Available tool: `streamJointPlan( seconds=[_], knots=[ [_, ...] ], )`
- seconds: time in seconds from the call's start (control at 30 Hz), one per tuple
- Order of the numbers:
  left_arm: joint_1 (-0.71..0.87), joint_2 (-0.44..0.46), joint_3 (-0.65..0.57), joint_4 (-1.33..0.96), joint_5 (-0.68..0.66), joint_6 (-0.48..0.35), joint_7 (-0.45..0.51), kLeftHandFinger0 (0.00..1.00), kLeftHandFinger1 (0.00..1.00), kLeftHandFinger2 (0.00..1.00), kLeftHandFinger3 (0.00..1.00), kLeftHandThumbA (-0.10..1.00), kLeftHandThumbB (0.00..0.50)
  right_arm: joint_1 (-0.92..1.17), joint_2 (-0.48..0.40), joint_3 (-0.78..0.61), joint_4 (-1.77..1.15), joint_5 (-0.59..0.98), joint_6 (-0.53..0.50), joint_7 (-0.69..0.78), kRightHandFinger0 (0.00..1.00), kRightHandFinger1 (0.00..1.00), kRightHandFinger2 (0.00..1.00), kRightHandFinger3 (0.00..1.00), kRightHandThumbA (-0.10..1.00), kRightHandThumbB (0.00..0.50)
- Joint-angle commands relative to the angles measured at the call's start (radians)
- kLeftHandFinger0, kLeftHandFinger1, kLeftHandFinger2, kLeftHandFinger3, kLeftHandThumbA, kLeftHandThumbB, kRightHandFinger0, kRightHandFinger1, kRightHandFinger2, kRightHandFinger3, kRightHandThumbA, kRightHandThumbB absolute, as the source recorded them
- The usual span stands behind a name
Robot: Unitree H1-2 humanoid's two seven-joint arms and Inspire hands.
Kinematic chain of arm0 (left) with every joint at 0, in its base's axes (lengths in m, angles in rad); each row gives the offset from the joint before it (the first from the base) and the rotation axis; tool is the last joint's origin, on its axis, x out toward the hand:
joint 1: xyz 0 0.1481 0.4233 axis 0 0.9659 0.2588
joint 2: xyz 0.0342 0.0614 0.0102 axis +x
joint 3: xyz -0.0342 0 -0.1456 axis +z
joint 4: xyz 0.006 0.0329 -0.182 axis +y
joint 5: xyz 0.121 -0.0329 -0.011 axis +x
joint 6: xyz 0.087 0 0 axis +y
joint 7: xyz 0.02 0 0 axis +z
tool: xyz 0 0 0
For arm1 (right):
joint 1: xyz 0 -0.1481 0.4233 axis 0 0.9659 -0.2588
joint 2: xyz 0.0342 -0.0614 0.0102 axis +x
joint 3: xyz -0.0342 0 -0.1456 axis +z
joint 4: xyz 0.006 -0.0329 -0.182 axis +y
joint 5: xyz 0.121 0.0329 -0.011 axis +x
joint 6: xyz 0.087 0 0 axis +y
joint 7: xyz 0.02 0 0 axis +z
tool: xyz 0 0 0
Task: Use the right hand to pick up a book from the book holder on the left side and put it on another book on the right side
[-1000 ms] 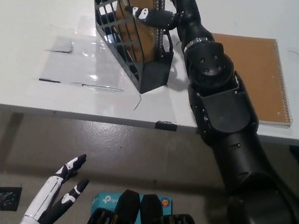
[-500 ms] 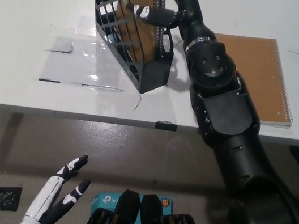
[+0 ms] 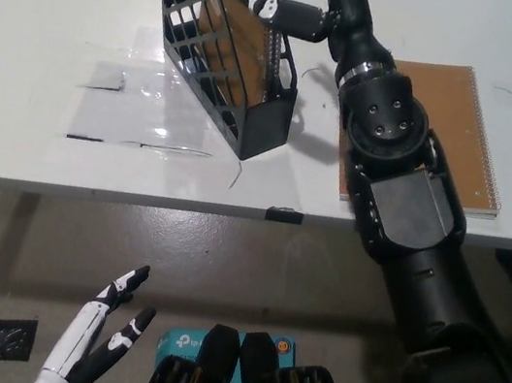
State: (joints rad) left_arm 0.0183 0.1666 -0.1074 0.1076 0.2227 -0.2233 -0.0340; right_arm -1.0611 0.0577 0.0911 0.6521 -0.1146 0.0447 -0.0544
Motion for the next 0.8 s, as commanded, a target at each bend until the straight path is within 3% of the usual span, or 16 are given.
streamJointPlan(
  seconds=[0.0, 0.17, 0.3, 0.77],
  knots=[
    [-0.007, 0.014, -0.001, -0.014, 0.003, -0.025, -0.006, 1.0, 1.0, 0.98, 0.93, 0.86, 0.19, -0.037, 0.001, 0.006, -0.017, -0.006, 0.006, 0.012, 0.87, 0.89, 0.99, 1.0, 0.87, 0.301],
    [-0.012, 0.019, 0.0, -0.024, 0.007, -0.012, -0.012, 1.0, 1.0, 0.97, 0.92, 0.89, 0.198, -0.04, 0.006, 0.005, 0.032, -0.005, -0.005, 0.01, 0.88, 0.91, 1.0, 1.0, 0.88, 0.299],
    [-0.017, 0.017, 0.003, -0.025, -0.006, 0.0, -0.018, 1.0, 1.0, 0.97, 0.92, 0.88, 0.193, -0.052, 0.012, 0.004, 0.094, -0.002, -0.04, 0.003, 0.87, 0.89, 1.0, 1.0, 0.88, 0.328],
    [-0.022, 0.019, 0.0, -0.016, -0.009, -0.012, -0.019, 1.0, 1.0, 0.96, 0.91, 0.88, 0.196, -0.07, 0.02, -0.001, 0.162, 0.006, -0.069, 0.003, 0.81, 0.86, 0.97, 1.0, 0.88, 0.321]
  ],
)
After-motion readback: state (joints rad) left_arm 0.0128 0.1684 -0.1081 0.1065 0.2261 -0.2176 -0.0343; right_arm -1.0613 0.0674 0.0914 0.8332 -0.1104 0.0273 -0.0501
